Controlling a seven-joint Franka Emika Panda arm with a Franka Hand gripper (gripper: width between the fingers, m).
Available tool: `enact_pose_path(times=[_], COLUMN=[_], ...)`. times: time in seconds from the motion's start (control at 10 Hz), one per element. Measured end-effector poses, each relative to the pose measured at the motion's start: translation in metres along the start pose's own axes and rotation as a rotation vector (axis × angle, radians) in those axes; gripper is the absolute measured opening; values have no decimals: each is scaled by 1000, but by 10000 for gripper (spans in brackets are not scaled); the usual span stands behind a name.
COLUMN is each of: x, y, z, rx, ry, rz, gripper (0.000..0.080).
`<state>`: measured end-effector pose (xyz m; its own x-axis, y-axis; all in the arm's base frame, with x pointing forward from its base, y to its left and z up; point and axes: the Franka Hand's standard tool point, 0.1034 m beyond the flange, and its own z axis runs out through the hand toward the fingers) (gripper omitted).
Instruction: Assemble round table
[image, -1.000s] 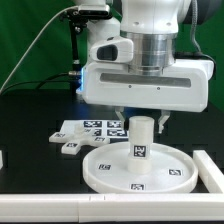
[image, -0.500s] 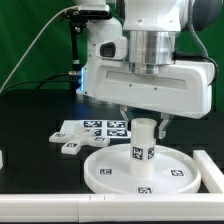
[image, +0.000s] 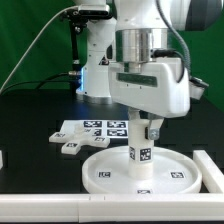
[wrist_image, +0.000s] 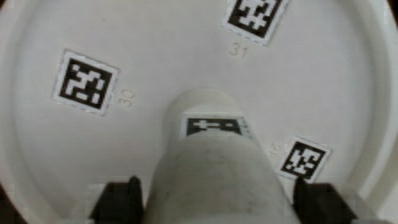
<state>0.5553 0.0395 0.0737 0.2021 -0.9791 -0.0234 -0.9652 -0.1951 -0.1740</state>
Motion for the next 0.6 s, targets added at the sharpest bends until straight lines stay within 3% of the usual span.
enact_pose_path(times=[0.2, 0.5, 0.6], x=[2, 1, 2], y=[0, 0, -1], z=[-1, -1, -1], rx=[18, 20, 19], ry=[-32, -37, -38], rz=[151, 244, 133], gripper=[407, 407, 606])
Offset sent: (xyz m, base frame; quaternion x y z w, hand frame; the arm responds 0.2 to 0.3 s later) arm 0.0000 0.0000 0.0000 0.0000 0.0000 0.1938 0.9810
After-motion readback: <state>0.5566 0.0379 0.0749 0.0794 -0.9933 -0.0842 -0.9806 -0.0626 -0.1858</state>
